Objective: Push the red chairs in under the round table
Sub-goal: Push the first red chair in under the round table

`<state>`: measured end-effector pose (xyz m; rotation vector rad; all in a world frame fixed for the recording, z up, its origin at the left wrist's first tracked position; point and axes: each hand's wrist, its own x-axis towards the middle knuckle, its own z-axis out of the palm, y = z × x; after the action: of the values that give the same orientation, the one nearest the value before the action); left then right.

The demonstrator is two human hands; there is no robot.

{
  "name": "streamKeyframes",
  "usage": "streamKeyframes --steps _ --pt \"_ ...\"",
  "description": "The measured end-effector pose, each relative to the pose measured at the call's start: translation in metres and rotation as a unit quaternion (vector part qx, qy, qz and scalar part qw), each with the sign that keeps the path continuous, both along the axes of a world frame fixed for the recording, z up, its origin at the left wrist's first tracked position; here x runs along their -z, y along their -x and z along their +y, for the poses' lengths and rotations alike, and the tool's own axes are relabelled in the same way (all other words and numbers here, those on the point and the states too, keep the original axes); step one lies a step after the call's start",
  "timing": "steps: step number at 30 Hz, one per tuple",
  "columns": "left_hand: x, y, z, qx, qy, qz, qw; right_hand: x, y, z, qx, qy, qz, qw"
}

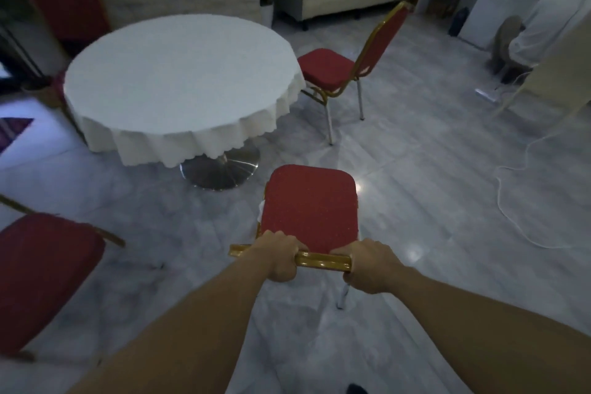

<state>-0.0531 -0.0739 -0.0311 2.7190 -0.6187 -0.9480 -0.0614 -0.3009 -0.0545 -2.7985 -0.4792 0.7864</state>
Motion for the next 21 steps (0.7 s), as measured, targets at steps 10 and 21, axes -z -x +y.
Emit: streamKeyframes --steps 10,21 --pt "0.01 0.039 -0.053 -0.171 0.012 -0.039 0.984 -0.01 -0.044 -0.044 -0.169 0.014 -0.015 0.985" --pt "0.021 0.007 -0.049 -0.286 0.039 0.038 0.957 -0.009 -0.112 -0.035 -0.245 0.016 -0.054 0.968"
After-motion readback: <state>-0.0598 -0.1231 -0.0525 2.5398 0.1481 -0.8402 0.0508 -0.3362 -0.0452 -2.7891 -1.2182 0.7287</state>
